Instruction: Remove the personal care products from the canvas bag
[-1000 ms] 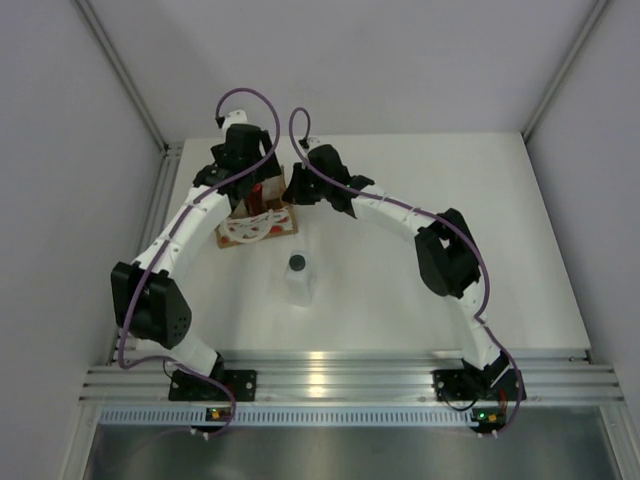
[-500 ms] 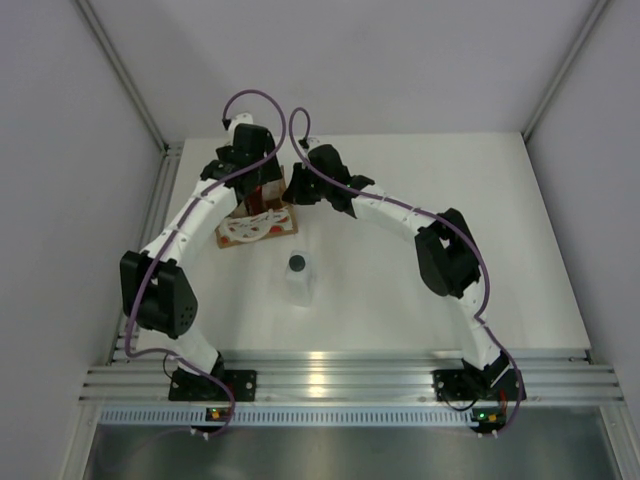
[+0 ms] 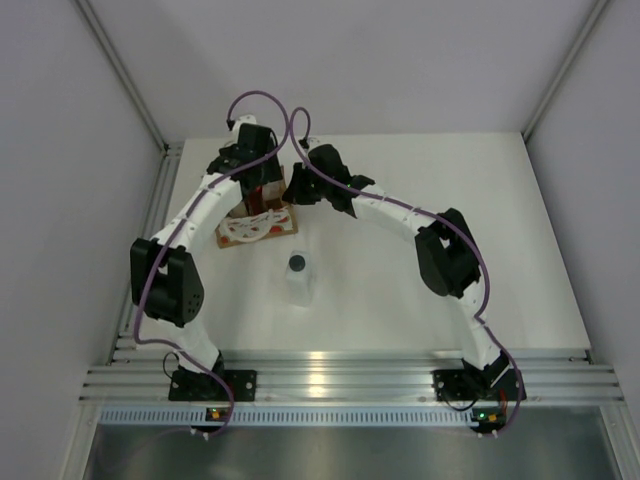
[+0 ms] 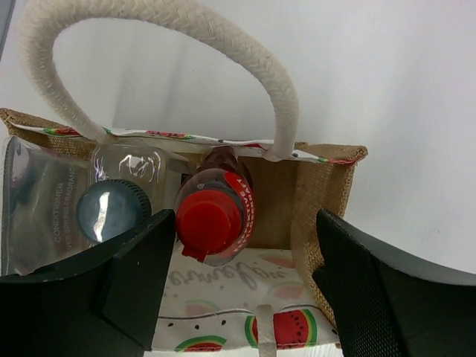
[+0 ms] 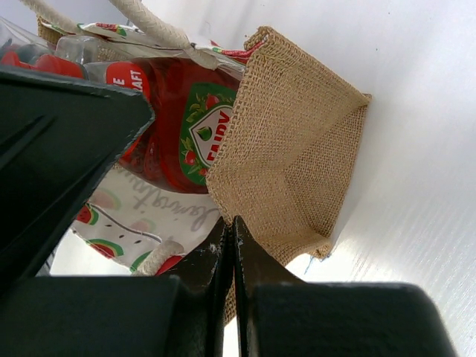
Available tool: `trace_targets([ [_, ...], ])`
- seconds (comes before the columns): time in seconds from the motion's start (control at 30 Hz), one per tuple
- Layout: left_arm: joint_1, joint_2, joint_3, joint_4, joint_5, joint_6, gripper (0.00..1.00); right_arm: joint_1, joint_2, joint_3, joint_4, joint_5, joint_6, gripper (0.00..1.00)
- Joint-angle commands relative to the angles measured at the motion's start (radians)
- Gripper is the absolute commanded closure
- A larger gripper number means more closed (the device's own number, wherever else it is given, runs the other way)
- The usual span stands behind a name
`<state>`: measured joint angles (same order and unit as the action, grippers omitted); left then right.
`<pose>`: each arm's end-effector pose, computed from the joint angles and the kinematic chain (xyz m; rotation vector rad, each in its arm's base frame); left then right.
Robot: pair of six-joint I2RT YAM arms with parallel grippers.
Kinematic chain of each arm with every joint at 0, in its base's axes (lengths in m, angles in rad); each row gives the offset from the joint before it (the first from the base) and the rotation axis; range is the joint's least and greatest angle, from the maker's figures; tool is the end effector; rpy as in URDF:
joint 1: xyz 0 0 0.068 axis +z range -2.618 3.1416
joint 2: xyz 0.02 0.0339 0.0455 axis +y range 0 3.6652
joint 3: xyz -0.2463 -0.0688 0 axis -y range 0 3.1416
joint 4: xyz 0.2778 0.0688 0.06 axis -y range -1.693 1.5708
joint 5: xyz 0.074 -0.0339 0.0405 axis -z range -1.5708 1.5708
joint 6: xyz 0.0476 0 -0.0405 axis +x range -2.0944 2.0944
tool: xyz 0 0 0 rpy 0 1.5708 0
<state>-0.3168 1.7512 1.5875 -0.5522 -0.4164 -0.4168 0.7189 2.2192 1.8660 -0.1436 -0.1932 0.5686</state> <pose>0.4210 -0.1178 0.2926 -0.3222 2.1920 0.0746 0.4126 0.3732 0.2125 -0.2927 2.1916 0.9598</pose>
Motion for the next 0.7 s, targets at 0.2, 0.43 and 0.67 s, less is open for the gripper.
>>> trace_targets([
  [0.2, 0.013, 0.051, 0.046, -0.006, -0.004, 0.019, 0.20, -0.016, 0.014, -0.001, -0.045, 0.005, -0.032, 1.00],
  [0.43, 0.019, 0.080, 0.048, -0.006, -0.002, 0.016, 0.20, -0.016, 0.013, 0.001, -0.047, 0.008, -0.041, 1.00],
  [0.67, 0.021, 0.097, 0.042, -0.006, -0.004, 0.012, 0.20, -0.015, 0.017, 0.001, -0.045, 0.006, -0.042, 1.00],
])
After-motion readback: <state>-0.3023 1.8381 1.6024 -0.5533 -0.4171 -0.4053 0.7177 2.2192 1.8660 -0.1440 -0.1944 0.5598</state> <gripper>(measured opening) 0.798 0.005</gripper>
